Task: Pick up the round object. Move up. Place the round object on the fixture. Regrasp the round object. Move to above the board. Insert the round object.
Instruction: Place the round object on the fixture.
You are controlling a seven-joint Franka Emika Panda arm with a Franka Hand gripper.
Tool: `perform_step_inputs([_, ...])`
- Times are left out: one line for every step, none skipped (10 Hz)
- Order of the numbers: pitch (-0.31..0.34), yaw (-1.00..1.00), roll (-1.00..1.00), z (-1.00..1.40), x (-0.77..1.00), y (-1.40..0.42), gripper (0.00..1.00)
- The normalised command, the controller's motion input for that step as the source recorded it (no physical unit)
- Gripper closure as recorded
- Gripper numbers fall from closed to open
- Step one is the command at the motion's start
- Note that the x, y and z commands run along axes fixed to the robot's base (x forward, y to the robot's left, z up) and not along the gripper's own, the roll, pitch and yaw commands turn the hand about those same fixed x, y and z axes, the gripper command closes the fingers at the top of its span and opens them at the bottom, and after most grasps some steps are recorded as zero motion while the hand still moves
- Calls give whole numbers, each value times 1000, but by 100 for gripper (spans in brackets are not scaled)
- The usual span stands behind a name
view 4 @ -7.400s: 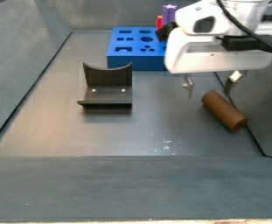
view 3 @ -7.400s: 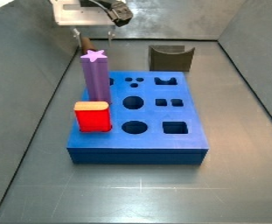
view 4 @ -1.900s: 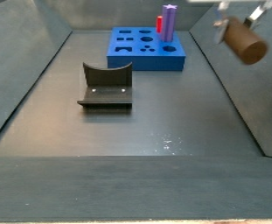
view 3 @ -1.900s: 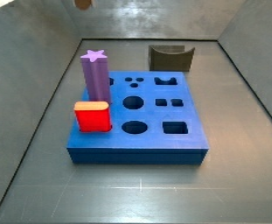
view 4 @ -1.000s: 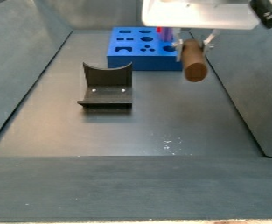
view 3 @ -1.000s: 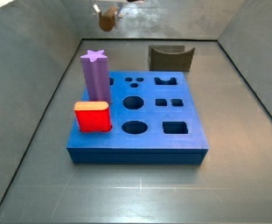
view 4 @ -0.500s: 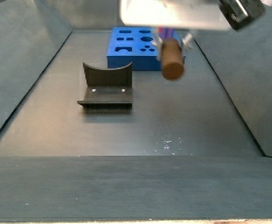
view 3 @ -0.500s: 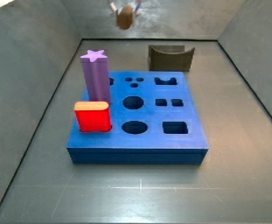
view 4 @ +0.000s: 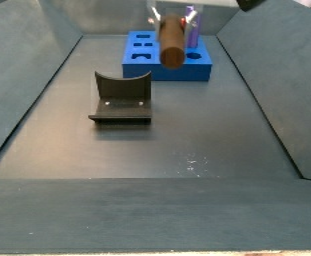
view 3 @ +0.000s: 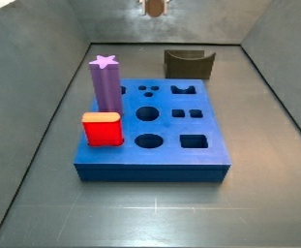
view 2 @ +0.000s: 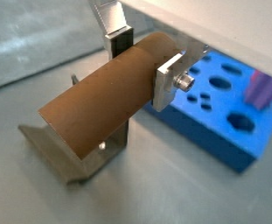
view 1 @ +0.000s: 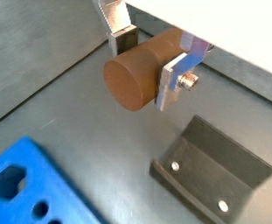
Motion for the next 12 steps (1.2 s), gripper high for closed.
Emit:
perform_step_inputs([30,84,-1000,180,1000,-20,100])
perform_step_inputs([57,60,-1000,117,1000,6,100])
perform_step_inputs([69,51,-1000,95,1000,13,100])
perform_step_inputs([92,29,-1000,57,1000,28,100])
perform_step_inputs([106,13,-1000,37,1000,35,100])
perform_step_inputs([124,-7,-1000,12,1000,48,100])
perform_step_inputs([144,-32,-1000,-6,926,50,100])
perform_step_inputs([166,-65,-1000,-17,829,52,100])
perform_step_inputs([182,-90,-1000,-22,755,53,100])
perform_step_inputs([197,-126,-1000,-23,684,51,100])
perform_step_inputs([206,-117,-987,-26,615,50,100])
perform_step_inputs([173,-125,-748,-25,523,52,100])
